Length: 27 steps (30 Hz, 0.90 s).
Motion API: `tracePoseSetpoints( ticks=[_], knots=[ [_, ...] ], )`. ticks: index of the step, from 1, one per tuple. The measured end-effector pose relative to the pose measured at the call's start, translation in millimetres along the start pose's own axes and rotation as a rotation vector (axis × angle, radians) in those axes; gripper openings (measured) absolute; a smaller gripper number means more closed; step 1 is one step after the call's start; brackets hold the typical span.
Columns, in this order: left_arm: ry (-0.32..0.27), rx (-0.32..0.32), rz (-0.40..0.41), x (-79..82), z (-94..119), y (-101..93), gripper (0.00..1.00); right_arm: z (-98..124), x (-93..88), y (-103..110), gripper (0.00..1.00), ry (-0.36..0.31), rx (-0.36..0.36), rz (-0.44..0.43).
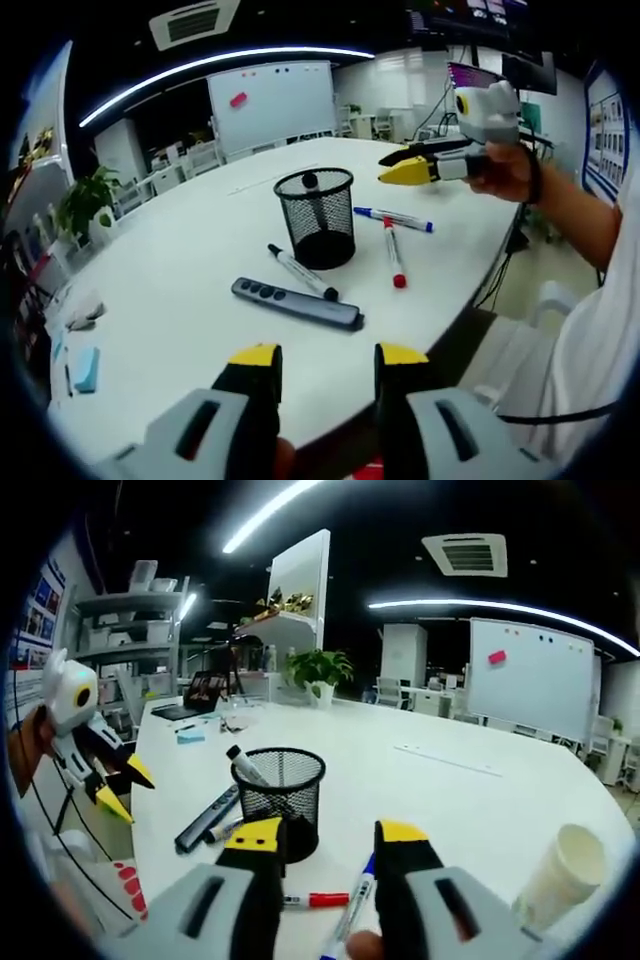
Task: Place the scattered laser pointers and whiteboard markers into the pen holder and stack the scattered paper cups together
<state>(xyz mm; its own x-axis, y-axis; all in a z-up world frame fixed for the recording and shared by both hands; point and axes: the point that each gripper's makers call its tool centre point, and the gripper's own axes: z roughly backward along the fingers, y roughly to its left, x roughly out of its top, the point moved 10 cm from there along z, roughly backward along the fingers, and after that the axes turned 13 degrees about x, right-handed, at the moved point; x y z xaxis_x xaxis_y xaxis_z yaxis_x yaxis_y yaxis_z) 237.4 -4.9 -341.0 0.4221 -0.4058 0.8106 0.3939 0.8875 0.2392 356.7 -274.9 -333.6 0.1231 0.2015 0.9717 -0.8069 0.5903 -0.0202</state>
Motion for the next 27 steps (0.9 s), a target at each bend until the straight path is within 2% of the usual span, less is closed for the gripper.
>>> tracePoseSetpoints(
  ticks=[11, 27],
  knots=[
    [0.001, -0.001, 0.001, -0.9, 0, -0.2, 0.38, 3, -11.2, -3, 0.34, 0.029, -0.021, -0.010],
    [-0.006, -0.006, -0.002, 0.6, -1, -1.6, 0.38, 7, -17.7, -2, 0.33, 0.054, -0.026, -0.020]
  ],
)
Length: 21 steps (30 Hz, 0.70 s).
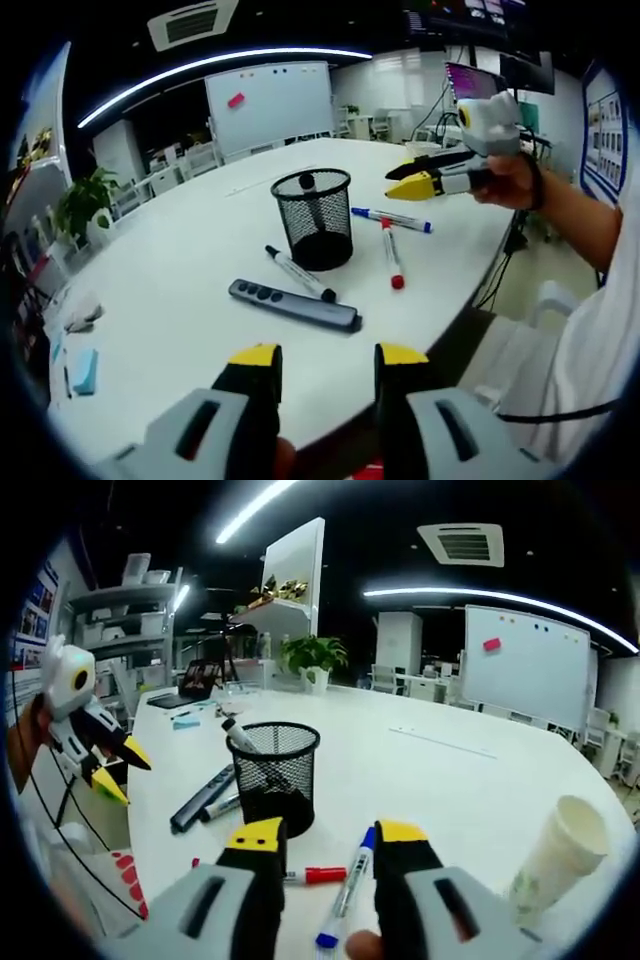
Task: Place the scattered laser pointers and whiteboard markers into the pen holder and stack the scattered paper cups together
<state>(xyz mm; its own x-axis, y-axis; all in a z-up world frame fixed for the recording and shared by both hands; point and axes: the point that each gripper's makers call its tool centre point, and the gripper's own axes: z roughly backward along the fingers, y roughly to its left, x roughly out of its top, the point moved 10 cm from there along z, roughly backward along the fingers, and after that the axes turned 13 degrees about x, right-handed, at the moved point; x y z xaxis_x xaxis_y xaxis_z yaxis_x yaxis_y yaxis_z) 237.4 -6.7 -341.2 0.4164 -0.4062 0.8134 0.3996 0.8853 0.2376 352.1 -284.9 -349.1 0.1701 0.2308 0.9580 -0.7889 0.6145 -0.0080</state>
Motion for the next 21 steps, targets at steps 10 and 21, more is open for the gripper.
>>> tracePoseSetpoints(
  ticks=[10, 21],
  knots=[
    [-0.002, -0.003, -0.001, -0.5, 0, -0.1, 0.38, 3, -3.3, 6, 0.32, 0.009, -0.005, -0.008],
    [0.001, 0.001, -0.004, 0.4, -1, 2.7, 0.38, 5, -11.2, 10, 0.32, 0.025, -0.008, -0.028]
  ],
)
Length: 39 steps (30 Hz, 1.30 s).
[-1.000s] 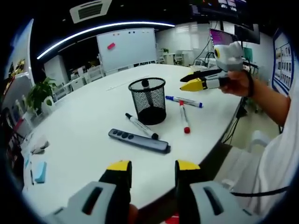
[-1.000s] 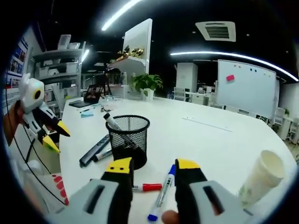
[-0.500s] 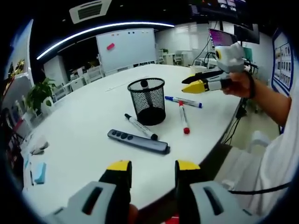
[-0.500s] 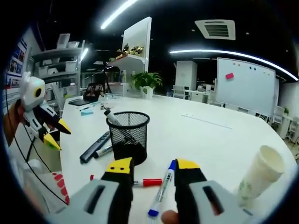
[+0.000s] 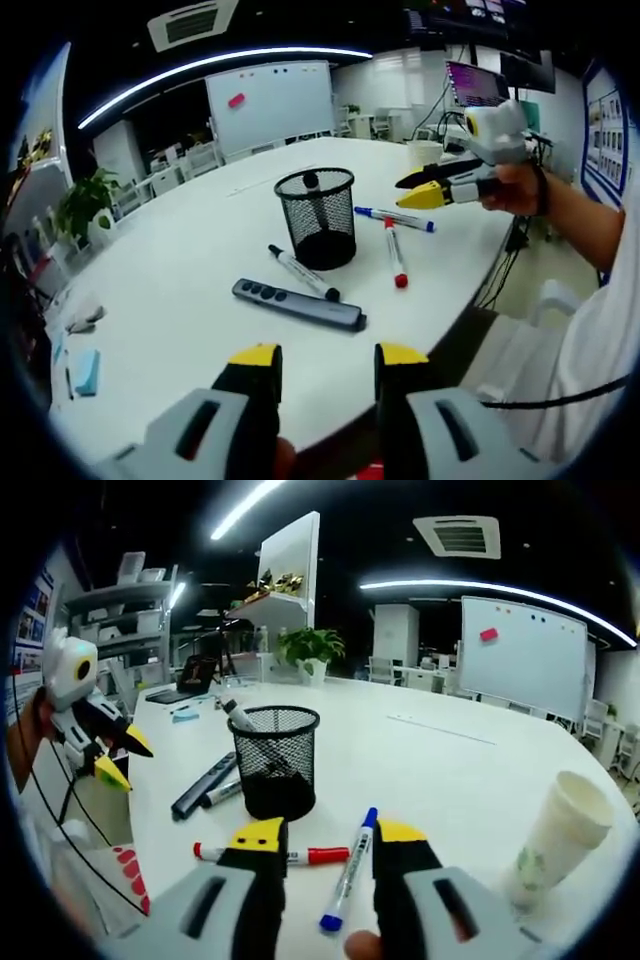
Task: Place the scattered laser pointers and whiteboard markers into the pen holder and stack the scattered paper cups together
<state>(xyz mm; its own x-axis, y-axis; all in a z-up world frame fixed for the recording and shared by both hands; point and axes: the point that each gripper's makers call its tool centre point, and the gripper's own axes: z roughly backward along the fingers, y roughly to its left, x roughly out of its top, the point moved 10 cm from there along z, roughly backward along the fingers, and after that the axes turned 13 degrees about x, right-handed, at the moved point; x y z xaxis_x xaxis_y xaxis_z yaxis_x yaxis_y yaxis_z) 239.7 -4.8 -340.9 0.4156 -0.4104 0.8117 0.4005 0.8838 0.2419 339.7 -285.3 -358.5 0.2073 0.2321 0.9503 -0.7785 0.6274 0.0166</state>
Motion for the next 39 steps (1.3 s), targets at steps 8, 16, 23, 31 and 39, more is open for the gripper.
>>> tracePoseSetpoints(
  ticks=[8, 16, 23, 31, 39],
  knots=[
    [0.001, -0.013, -0.007, 0.3, -4, -2.0, 0.38, -1, -1.6, -3, 0.32, 0.010, -0.019, -0.006],
    [0.000, -0.012, -0.008, 1.9, -5, 1.0, 0.38, 0, -7.1, -5, 0.32, 0.021, -0.025, -0.015],
    [0.003, -0.012, -0.007, 0.6, -4, 2.1, 0.38, 0, -12.2, -7, 0.32, 0.046, -0.036, -0.026],
    [-0.002, -0.014, -0.004, -0.3, -5, 1.3, 0.38, 1, -13.6, -9, 0.31, 0.044, -0.040, -0.027],
    [-0.002, -0.013, -0.012, 0.1, -3, 1.4, 0.38, 0, -18.9, -6, 0.31, 0.059, -0.040, -0.033]
  ],
)
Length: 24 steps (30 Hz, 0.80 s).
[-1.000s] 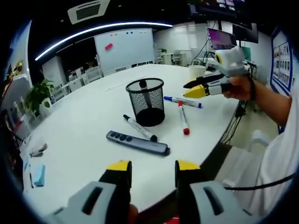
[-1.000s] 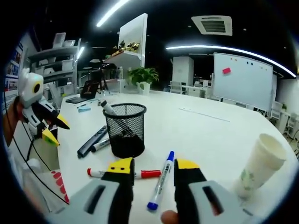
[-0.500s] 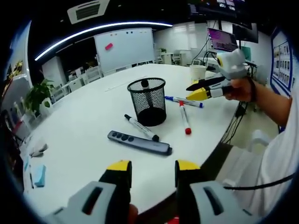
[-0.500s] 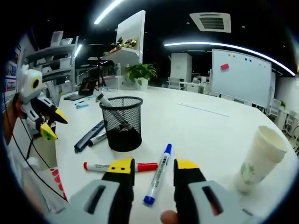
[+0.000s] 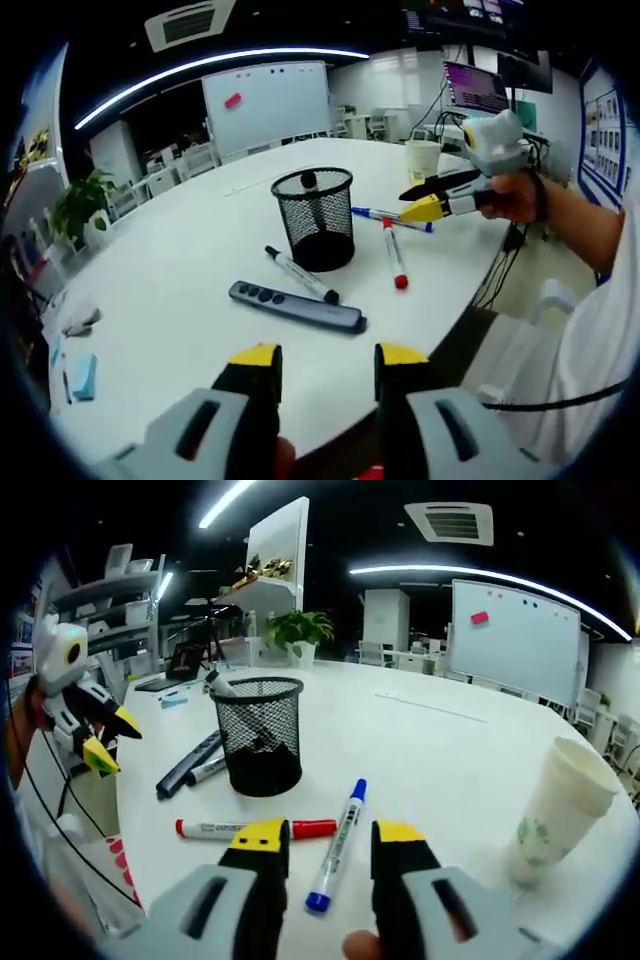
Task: Place the scattered laser pointers and whiteboard markers into the pen holder and stack the scattered paper cups together
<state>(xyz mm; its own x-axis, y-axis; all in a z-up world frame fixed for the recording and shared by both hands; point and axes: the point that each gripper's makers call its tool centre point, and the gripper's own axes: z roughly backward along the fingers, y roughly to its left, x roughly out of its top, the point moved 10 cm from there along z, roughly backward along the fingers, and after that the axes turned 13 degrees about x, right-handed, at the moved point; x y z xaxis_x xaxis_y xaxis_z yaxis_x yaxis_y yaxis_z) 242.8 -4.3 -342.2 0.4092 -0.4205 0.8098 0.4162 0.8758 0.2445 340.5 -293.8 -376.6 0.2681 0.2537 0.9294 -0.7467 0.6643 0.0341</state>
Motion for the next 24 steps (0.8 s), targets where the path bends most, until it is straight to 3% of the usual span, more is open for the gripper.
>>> tracePoseSetpoints(
  ticks=[24],
  knots=[
    [0.006, 0.017, 0.008, -2.2, 6.6, 1.6, 0.38, -0.9, -10.5, -2.3, 0.29, 0.019, -0.007, -0.022]
  ],
)
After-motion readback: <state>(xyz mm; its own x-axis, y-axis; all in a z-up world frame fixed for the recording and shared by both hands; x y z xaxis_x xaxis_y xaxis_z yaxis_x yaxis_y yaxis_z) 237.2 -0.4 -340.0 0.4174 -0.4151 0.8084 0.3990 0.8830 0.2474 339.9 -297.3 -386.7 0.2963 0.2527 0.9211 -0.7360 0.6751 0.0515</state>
